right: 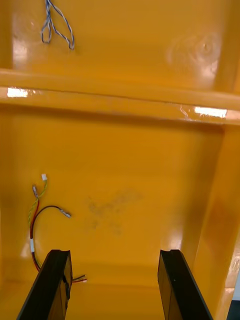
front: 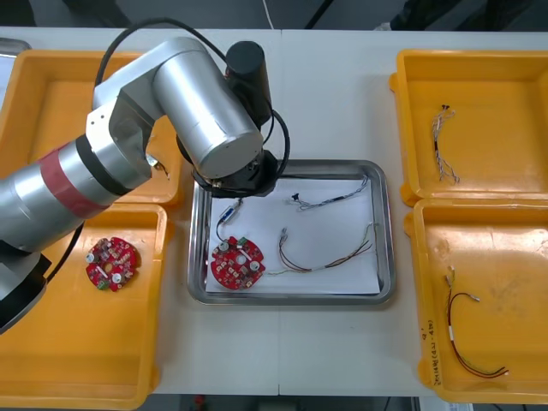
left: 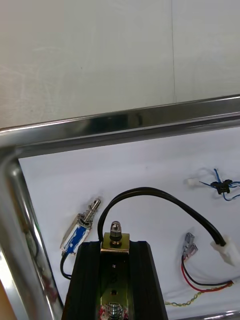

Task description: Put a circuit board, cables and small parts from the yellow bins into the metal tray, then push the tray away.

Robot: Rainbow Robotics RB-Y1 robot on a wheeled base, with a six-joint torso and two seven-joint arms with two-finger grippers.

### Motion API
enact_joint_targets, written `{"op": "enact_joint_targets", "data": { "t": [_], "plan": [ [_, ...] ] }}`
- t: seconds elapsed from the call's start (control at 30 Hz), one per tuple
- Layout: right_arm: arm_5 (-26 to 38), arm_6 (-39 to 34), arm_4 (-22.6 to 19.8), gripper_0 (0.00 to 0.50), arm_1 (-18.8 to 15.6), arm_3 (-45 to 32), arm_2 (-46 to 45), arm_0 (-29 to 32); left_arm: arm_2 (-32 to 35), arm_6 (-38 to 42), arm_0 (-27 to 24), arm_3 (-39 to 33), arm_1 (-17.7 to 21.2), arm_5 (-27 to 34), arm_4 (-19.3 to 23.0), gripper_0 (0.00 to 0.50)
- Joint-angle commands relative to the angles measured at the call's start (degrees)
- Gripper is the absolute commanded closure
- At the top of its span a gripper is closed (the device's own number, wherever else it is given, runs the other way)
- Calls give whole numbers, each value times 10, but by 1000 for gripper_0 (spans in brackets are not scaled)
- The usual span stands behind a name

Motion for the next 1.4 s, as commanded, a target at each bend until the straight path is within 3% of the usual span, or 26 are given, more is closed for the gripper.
{"op": "enact_joint_targets", "data": {
  "t": [0.03,0.17,0.63,0.67,0.7,0.73,0.77,0.8,0.87,1.13,1.4],
  "plan": [
    [2,-64,10,0,32,-19,-24,17,-26,-16,2,16,-17,-27,-8,499],
    [2,-84,32,0,38,-19,-4,21,-42,-15,3,33,-19,-47,-8,499],
    [2,-96,30,0,36,-19,9,16,-68,-12,17,64,-22,-106,-27,495],
    [2,-96,27,0,35,-19,10,14,-68,-9,16,64,-22,-106,-28,443],
    [2,-95,25,0,33,-19,10,12,-68,-7,16,63,-22,-106,-27,297],
    [2,-95,24,0,33,-19,10,11,-68,-6,16,63,-22,-106,-27,225],
    [2,-95,24,0,33,-19,11,10,-68,-3,16,62,-22,-106,-30,114],
    [2,-95,24,0,33,-19,12,9,-68,-1,16,58,-22,-106,-33,46],
    [2,-93,23,0,33,-18,12,9,-68,2,16,56,-22,-106,-32,0],
    [2,-84,23,0,29,-19,17,2,-59,14,16,43,-22,-99,-33,0],
    [2,-70,27,0,29,-19,24,-5,-7,14,16,3,-16,-34,-29,0]
  ]
}}
